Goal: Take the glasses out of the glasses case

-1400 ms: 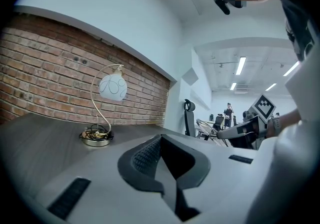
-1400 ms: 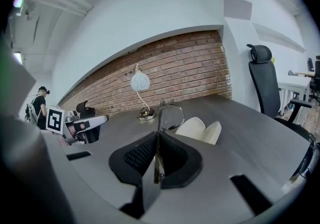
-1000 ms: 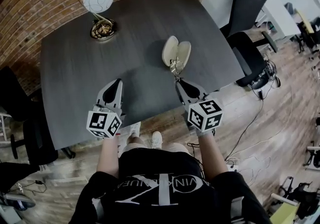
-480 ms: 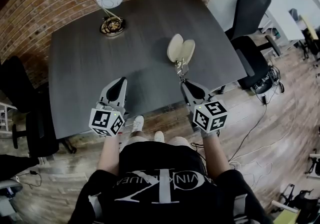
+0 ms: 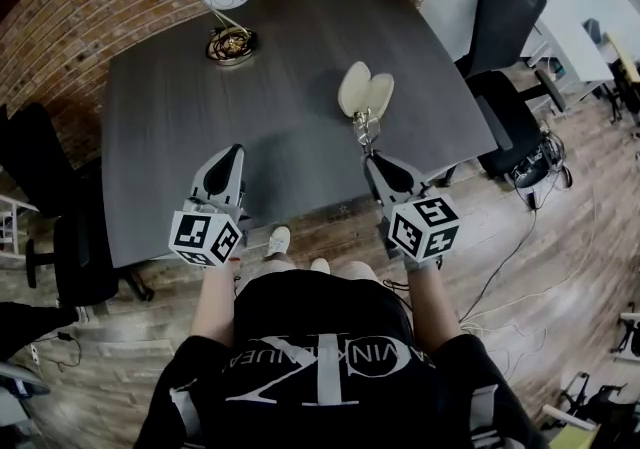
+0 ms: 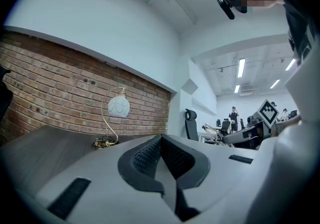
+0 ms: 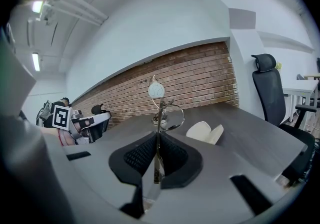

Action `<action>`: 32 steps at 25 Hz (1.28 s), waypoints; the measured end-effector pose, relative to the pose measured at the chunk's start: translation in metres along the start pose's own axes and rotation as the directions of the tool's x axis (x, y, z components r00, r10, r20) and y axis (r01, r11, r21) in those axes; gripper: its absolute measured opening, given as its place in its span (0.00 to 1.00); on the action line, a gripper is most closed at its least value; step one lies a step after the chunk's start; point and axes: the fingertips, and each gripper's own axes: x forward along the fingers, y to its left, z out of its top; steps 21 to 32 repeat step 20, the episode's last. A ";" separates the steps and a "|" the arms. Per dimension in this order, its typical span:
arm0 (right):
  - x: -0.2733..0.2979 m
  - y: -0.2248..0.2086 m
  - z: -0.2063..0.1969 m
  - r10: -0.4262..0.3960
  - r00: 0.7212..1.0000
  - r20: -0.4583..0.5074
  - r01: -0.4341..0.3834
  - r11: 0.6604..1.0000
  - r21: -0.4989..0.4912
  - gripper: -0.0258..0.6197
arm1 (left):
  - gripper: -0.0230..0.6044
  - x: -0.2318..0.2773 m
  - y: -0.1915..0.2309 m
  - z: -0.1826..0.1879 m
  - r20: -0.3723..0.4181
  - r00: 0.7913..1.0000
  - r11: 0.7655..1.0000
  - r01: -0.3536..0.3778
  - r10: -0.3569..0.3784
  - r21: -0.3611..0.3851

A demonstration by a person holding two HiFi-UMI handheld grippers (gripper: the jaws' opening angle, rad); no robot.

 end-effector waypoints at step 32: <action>0.000 0.001 0.007 0.003 1.000 0.025 -0.004 1.000 0.005 0.09 | 0.06 0.001 0.004 0.001 0.008 1.000 1.000 -0.006 0.006 0.019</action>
